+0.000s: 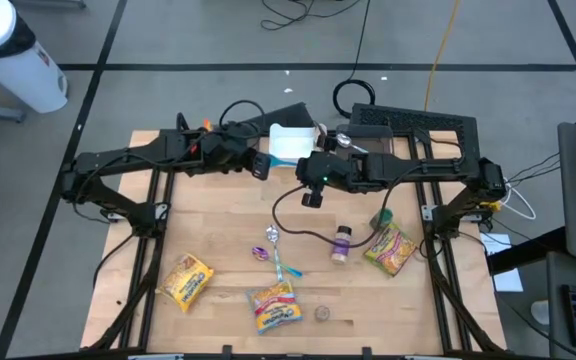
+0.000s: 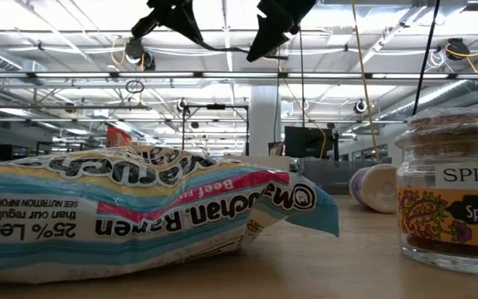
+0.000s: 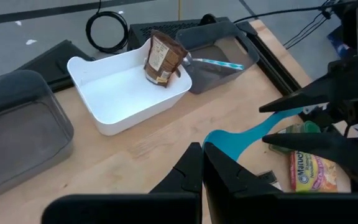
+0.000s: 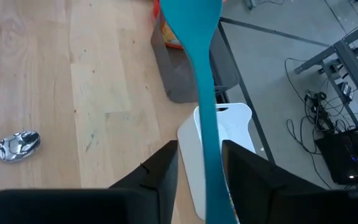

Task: Pick & Place Food Item
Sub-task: Put the blue baby spoon into the right black bin

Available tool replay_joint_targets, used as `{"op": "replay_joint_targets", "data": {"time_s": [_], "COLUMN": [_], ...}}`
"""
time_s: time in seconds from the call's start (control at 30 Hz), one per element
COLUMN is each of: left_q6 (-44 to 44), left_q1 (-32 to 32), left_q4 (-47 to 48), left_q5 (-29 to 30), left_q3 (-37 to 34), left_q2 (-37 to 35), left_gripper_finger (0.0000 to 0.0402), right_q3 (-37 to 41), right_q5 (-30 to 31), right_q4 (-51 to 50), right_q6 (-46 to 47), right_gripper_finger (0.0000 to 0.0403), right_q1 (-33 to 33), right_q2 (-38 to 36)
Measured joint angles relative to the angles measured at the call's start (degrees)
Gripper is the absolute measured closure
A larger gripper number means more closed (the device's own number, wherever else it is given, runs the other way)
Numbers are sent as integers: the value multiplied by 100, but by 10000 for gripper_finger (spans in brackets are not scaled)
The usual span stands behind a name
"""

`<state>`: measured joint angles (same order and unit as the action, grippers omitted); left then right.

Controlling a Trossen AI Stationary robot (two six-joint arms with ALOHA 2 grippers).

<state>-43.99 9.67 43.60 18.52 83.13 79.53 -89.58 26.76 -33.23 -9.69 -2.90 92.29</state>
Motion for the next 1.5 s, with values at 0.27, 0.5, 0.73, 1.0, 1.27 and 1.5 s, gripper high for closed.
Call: {"op": "replay_joint_targets", "data": {"time_s": [0.27,0.5,0.73,1.0,1.27,1.5], "left_q6": [37,37,22,169,512,915], "left_q1": [-2,-2,0,11,248,449], "left_q4": [-31,-19,-20,-159,-428,-630], "left_q5": [-22,-24,-26,-245,-883,-1338], "left_q3": [0,0,0,-2,-4,-4], "left_q2": [0,0,-2,-4,-17,-5], "left_gripper_finger": [400,399,398,395,349,258], "right_q3": [0,0,0,0,2,2], "right_q5": [2,-11,-24,14,46,24], "right_q4": [0,-6,-11,-42,-53,44], "right_q6": [0,-17,-31,1,26,145], "right_gripper_finger": [325,367,382,382,382,382], "right_q1": [0,0,0,1,0,-2], "right_q2": [0,0,0,0,-2,-2]}}
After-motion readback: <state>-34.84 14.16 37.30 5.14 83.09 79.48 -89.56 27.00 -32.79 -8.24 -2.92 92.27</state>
